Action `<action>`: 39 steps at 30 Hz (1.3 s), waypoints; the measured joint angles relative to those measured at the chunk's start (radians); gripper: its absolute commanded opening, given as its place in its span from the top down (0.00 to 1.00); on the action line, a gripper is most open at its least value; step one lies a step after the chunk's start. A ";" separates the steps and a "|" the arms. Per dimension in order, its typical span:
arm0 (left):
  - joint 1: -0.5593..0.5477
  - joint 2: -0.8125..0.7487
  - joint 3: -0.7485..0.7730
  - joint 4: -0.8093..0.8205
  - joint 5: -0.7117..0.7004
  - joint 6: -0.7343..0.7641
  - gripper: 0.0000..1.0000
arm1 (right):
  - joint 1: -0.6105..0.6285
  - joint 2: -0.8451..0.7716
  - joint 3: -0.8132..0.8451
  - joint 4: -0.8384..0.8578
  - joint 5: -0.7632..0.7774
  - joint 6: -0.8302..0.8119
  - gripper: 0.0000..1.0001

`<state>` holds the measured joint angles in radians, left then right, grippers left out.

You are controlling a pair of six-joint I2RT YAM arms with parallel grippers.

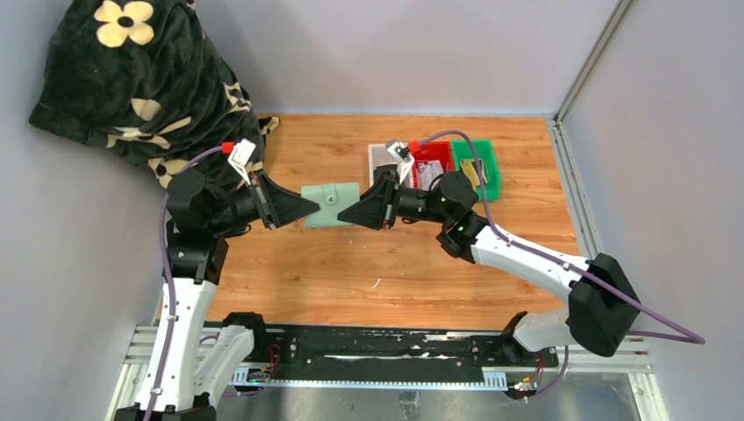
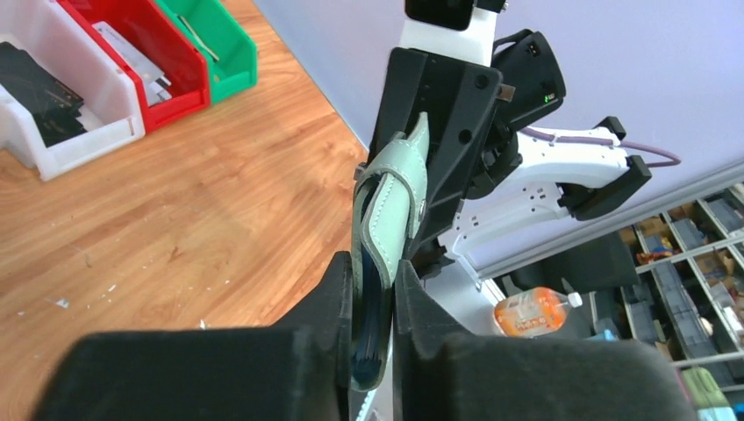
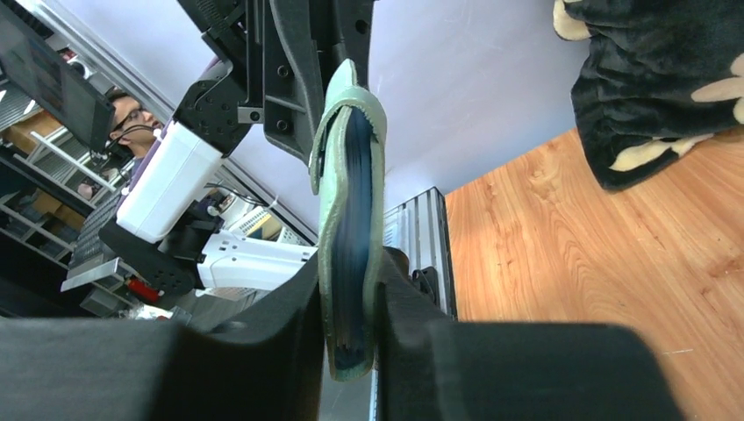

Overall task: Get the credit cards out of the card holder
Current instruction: Open the card holder.

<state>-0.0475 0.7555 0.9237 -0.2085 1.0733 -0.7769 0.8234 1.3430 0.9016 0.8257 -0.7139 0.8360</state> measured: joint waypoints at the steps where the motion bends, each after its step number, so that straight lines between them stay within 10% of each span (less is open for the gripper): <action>1: 0.000 -0.002 0.001 0.003 -0.004 0.003 1.00 | 0.000 0.000 0.004 -0.010 0.004 0.001 0.60; 9: -0.002 -0.010 0.031 -0.119 -0.072 0.126 1.00 | 0.006 -0.064 0.069 -0.332 0.203 -0.132 0.28; 21: -0.002 0.003 0.069 -0.367 -0.308 0.417 1.00 | 0.193 -0.101 0.309 -0.786 0.718 -0.339 0.39; 39: -0.002 -0.024 0.064 -0.412 -0.311 0.494 1.00 | 0.290 0.150 0.513 -0.919 0.819 -0.372 0.43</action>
<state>-0.0498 0.7311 0.9874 -0.6209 0.7624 -0.2832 1.1133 1.4925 1.4151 -0.0937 0.1055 0.4641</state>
